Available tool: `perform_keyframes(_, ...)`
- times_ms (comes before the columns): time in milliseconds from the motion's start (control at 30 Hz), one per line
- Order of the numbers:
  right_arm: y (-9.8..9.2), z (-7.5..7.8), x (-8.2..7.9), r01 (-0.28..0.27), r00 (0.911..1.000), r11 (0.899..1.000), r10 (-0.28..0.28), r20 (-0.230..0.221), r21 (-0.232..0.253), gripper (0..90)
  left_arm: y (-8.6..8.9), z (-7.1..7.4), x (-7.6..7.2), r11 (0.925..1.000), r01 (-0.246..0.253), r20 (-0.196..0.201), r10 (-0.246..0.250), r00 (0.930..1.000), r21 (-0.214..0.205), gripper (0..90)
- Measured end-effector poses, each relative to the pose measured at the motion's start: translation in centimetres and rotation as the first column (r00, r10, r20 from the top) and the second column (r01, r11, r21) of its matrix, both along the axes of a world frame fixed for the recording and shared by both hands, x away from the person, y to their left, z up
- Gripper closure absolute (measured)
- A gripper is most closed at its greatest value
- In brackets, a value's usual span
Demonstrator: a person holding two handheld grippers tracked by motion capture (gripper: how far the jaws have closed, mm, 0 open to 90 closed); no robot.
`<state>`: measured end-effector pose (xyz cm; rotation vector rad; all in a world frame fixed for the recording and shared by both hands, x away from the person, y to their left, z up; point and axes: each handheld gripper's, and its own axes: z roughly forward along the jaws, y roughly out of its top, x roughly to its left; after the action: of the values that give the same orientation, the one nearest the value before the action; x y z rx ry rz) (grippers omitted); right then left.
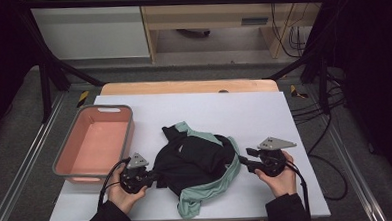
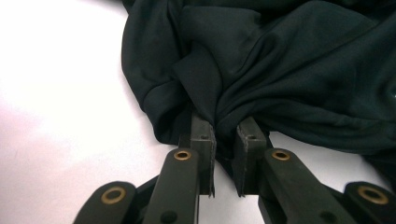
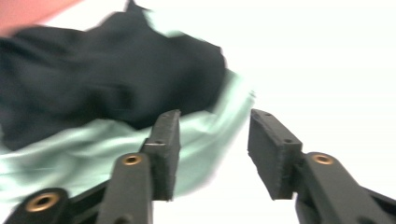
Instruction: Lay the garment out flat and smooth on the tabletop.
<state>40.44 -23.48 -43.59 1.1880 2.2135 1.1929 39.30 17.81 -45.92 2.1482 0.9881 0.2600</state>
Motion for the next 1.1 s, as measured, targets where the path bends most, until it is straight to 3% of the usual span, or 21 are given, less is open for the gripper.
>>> perform_keyframes(67,-0.1,-1.3,0.8,0.024,0.9993,1.000,-0.024,-0.028,-0.012,48.4,0.0,0.0,0.0,1.0000,0.002,0.004,-0.002,1.0000,-0.001,80.0)
perform_keyframes(133,0.3,-2.3,1.5,0.003,0.9984,1.000,-0.003,-0.057,-0.006,46.8,-0.1,0.0,0.0,1.0000,0.004,0.007,-0.004,1.0000,-0.005,79.8)
perform_keyframes(267,1.6,-3.3,2.2,-0.044,0.9969,0.998,0.047,-0.063,0.040,43.5,-0.1,0.0,0.0,0.9999,0.011,0.018,-0.011,0.9998,-0.009,79.4)
perform_keyframes(367,2.6,-4.1,2.4,-0.055,0.9947,0.998,0.059,-0.084,0.043,44.5,-0.2,0.0,0.0,0.9999,0.012,0.018,-0.012,0.9998,-0.010,79.4)
perform_keyframes(433,2.9,-4.3,2.5,-0.062,0.9929,0.996,0.067,-0.098,0.060,50.4,-0.2,0.0,0.0,0.9999,0.012,0.018,-0.012,0.9998,-0.011,79.4)
perform_keyframes(500,2.9,-4.3,2.4,-0.057,0.9904,0.995,0.067,-0.121,0.083,61.7,-0.2,0.0,0.0,0.9999,0.012,0.020,-0.012,0.9997,-0.011,79.4)
perform_keyframes(533,2.9,-4.3,2.3,-0.060,0.9915,0.996,0.068,-0.111,0.071,68.3,-0.2,0.0,0.1,0.9999,0.013,0.019,-0.013,0.9997,-0.011,79.4)
perform_keyframes(600,2.8,-4.0,2.2,-0.061,0.9920,0.997,0.067,-0.107,0.057,85.9,-0.2,0.0,0.0,0.9998,0.012,0.020,-0.012,0.9997,-0.013,79.5)
perform_keyframes(667,2.3,-3.4,2.1,-0.045,0.9928,0.998,0.050,-0.109,0.046,87.6,-0.2,0.0,0.0,0.9998,0.014,0.023,-0.014,0.9996,-0.015,79.5)
perform_keyframes(900,-0.5,-0.6,1.0,0.034,0.9989,0.999,-0.034,-0.034,0.019,88.5,-0.3,0.2,-0.1,0.9995,0.025,0.024,-0.024,0.9994,-0.021,79.6)
perform_keyframes(1000,-1.8,0.9,0.3,0.064,0.9979,0.997,-0.064,0.004,0.033,88.6,-0.5,0.2,-0.2,0.9988,0.039,0.022,-0.038,0.9990,-0.030,79.6)
perform_keyframes(1100,-3.1,2.7,-0.9,0.099,0.9932,0.995,-0.098,0.062,-0.001,88.6,-1.0,0.2,-0.4,0.9977,0.058,0.020,-0.058,0.9981,-0.034,79.6)
